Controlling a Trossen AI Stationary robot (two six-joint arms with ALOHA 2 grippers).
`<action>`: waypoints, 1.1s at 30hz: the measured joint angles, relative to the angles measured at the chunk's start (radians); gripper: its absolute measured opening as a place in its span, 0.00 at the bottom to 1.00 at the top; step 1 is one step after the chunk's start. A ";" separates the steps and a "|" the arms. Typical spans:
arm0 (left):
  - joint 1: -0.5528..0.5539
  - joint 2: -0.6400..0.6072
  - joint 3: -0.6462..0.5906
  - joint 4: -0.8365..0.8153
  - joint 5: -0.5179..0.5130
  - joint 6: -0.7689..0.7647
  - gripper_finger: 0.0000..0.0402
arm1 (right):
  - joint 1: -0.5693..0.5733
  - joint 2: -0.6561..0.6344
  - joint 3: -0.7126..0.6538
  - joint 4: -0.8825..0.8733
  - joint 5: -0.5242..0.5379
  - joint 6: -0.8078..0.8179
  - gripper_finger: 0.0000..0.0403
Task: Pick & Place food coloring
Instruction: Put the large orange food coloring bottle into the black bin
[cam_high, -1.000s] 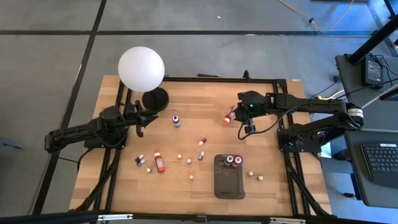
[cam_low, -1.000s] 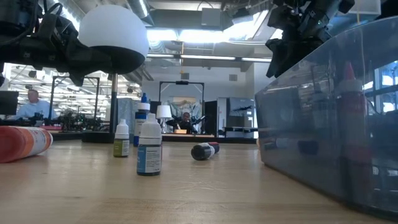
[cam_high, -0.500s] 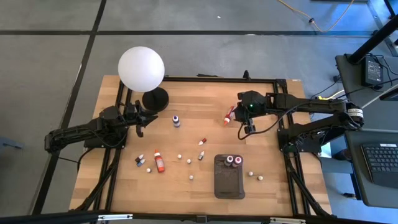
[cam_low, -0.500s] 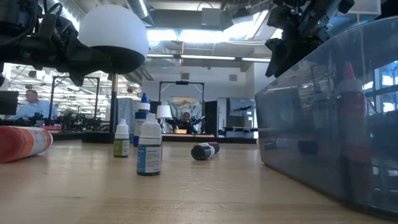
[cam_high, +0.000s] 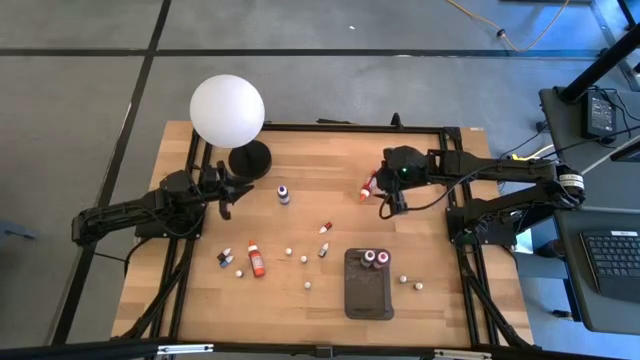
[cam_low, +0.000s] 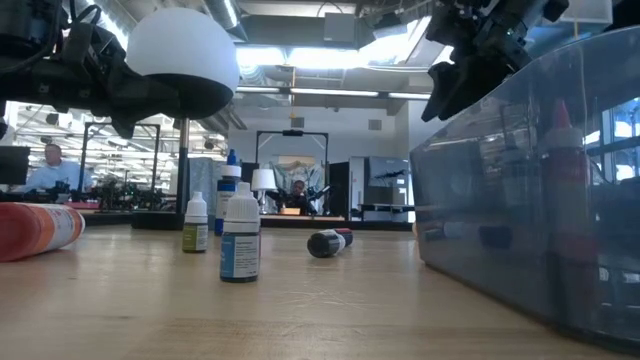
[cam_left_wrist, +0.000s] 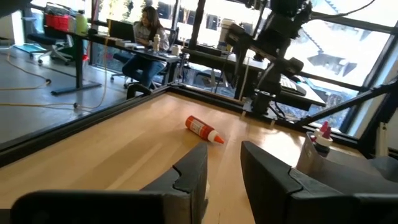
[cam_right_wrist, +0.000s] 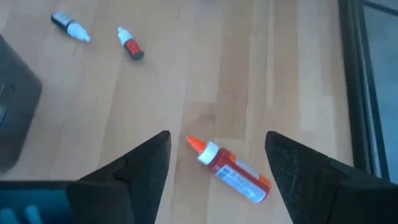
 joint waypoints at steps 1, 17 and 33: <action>0.000 0.000 0.000 0.000 -0.006 0.000 0.23 | 0.000 0.000 0.000 -0.010 0.000 0.000 0.65; 0.000 0.000 0.000 0.000 -0.013 0.000 0.23 | 0.028 0.065 0.001 -0.007 0.002 -0.076 0.61; 0.000 0.000 0.000 0.000 -0.036 0.000 0.23 | 0.028 0.379 0.000 0.063 0.136 -0.352 0.61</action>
